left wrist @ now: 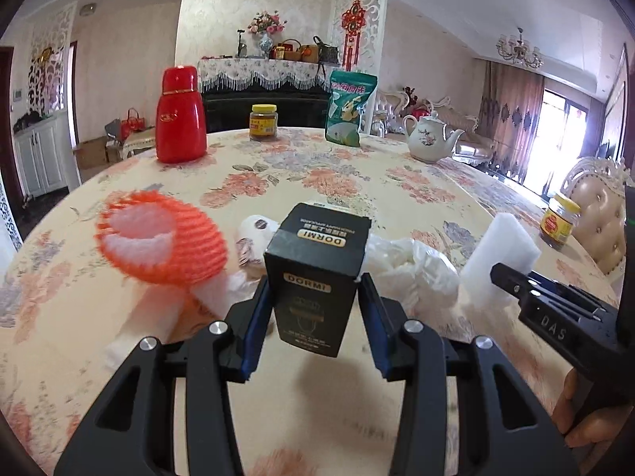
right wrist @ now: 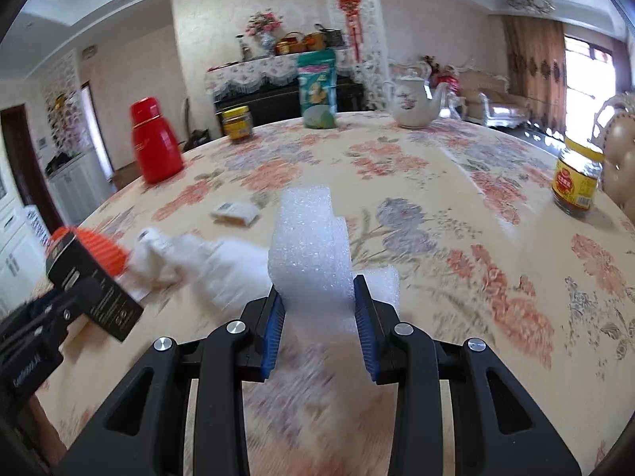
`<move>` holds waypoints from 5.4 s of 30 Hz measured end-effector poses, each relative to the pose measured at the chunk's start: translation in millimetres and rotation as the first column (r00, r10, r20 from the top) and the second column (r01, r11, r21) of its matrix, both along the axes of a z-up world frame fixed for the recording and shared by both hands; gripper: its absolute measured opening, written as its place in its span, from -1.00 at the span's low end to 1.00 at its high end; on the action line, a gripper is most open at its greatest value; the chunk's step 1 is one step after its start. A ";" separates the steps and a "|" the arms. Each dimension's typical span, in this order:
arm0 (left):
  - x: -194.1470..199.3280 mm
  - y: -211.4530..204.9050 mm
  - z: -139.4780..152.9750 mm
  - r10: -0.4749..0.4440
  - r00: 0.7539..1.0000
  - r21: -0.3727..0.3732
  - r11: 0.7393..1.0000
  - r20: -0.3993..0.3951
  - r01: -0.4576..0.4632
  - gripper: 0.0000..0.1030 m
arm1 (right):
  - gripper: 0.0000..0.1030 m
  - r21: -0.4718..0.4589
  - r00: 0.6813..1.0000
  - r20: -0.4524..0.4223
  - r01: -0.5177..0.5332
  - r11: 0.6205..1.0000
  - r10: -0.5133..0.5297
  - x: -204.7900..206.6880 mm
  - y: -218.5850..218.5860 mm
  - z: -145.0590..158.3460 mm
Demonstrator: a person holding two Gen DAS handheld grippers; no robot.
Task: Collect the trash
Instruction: 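Carry the black box and white foam over the pink bin, then open both grippers to drop the black box and foam into the bin, then move both grippers back over the table toward the plastic bag and tissue, then grasp the white plastic bag with the right gripper while the left grasps white tissue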
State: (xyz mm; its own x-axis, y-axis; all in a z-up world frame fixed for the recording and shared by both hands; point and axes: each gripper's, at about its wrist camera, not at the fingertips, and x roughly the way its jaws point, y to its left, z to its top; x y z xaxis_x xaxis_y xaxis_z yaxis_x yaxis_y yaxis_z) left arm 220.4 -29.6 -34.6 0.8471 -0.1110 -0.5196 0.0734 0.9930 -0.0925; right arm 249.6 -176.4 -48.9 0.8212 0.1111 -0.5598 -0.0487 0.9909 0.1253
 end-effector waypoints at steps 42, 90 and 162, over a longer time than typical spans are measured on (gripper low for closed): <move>-234.7 207.3 17.8 0.415 0.902 0.052 0.905 0.120 -0.423 -0.16 | -0.35 -0.072 0.693 0.033 -0.717 0.693 0.720 -143.6 256.8 40.9; -263.2 327.2 39.0 0.625 0.760 0.075 0.761 0.179 -0.644 0.90 | 0.23 0.042 0.541 0.118 -0.840 0.540 0.833 -122.2 360.1 43.2; 30.0 69.6 -18.3 0.057 0.985 0.092 0.995 -0.163 -0.042 0.47 | -0.61 0.059 0.992 -0.073 -0.094 0.994 0.098 47.3 39.9 -12.1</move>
